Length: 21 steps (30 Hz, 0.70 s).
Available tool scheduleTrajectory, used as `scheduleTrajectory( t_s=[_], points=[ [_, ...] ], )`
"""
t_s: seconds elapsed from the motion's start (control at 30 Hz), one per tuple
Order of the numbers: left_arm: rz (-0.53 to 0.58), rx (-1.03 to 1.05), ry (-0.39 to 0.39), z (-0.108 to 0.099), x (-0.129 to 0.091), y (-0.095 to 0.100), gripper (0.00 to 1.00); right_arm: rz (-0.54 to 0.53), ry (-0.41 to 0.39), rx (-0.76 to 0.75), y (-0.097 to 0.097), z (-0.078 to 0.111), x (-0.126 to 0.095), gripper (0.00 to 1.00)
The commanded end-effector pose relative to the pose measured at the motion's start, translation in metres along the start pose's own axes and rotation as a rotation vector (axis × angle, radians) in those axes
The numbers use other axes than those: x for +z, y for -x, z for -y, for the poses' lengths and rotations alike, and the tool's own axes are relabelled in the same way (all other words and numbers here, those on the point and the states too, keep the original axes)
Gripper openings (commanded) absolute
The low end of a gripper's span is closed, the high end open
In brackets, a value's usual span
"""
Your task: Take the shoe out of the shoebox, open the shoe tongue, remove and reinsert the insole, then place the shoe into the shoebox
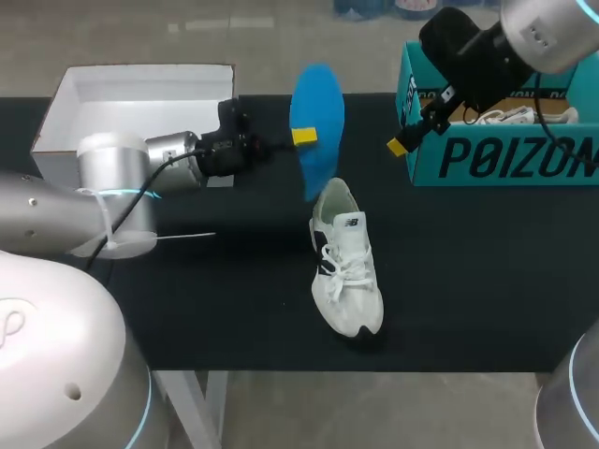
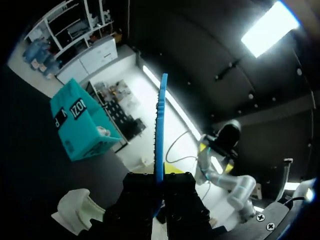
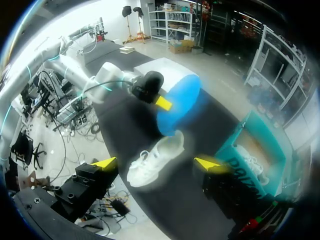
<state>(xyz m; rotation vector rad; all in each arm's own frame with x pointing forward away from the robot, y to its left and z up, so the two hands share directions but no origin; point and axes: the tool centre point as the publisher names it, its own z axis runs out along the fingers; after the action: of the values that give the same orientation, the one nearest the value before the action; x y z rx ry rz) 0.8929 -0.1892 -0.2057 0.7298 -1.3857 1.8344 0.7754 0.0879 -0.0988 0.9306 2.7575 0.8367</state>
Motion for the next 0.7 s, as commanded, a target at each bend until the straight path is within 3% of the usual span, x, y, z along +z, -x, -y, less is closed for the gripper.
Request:
scheduleTrajectory(
  t_s=[0.03,0.23,0.53,0.7],
  points=[
    [-0.14,-0.369,-0.128,0.003,0.005,0.012,0.0,0.001,-0.002,0.002,0.0,-0.001,0.002,1.0],
    [-0.149,-0.461,-0.166,0.017,0.007,0.012,0.0,0.001,-0.002,0.002,0.0,-0.001,0.002,1.0],
    [-0.003,-0.442,-0.092,0.021,0.006,0.011,0.0,0.001,-0.002,0.002,0.0,-0.001,0.002,1.0],
    [0.053,-0.446,-0.092,0.039,-0.003,0.003,0.0,0.001,-0.002,0.002,0.0,-0.001,0.002,1.0]
  ],
)
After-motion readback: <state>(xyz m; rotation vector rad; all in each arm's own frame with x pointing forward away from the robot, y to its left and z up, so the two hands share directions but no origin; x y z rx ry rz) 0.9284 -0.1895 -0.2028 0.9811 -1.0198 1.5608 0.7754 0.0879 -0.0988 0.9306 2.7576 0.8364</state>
